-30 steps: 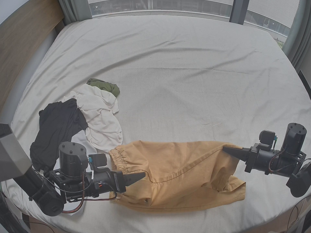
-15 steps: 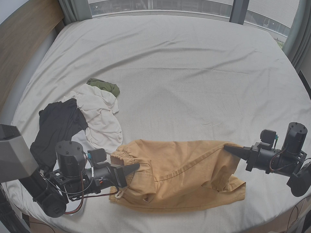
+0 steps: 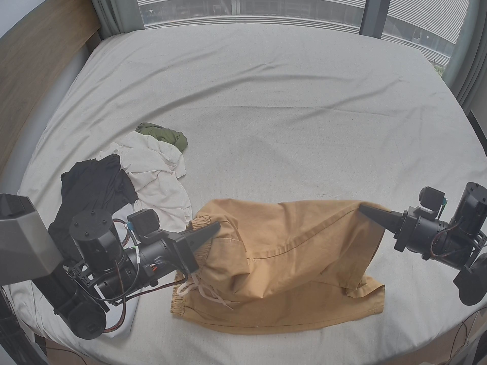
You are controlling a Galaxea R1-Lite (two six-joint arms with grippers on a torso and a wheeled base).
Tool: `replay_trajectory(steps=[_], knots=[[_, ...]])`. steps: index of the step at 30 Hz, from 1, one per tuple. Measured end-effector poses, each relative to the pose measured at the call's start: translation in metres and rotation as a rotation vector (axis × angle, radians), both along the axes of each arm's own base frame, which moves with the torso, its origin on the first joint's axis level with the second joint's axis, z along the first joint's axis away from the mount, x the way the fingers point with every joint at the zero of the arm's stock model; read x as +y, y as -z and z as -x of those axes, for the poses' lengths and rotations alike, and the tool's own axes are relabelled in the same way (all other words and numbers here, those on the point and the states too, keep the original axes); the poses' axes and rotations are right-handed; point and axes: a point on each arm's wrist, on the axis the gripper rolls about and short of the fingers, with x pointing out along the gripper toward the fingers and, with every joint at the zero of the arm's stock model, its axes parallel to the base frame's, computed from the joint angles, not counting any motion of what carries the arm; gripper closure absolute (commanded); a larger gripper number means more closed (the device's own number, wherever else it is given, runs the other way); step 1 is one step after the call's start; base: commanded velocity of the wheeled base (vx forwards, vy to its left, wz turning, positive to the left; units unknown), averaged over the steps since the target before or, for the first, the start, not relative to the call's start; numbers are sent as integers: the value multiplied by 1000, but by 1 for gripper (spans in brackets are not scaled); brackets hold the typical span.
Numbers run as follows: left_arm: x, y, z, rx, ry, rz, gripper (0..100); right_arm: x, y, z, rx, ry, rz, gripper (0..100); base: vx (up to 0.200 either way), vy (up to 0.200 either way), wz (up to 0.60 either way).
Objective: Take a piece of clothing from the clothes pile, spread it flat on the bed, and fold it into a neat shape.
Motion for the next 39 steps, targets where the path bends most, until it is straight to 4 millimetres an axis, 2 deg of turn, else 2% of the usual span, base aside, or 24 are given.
replay_trajectory(steps=[18, 28, 39], knots=[[6, -17, -16, -76, -70, 42, 100, -10, -16, -8, -40, 49, -51, 100, 0, 0, 0], [14, -33, -19, -131, -98, 72, 100, -19, -29, -11, -66, 84, -92, 100, 0, 0, 0], [22, -39, -22, -151, -124, 79, 100, -31, -36, -12, -94, 100, -100, 100, 0, 0, 0]])
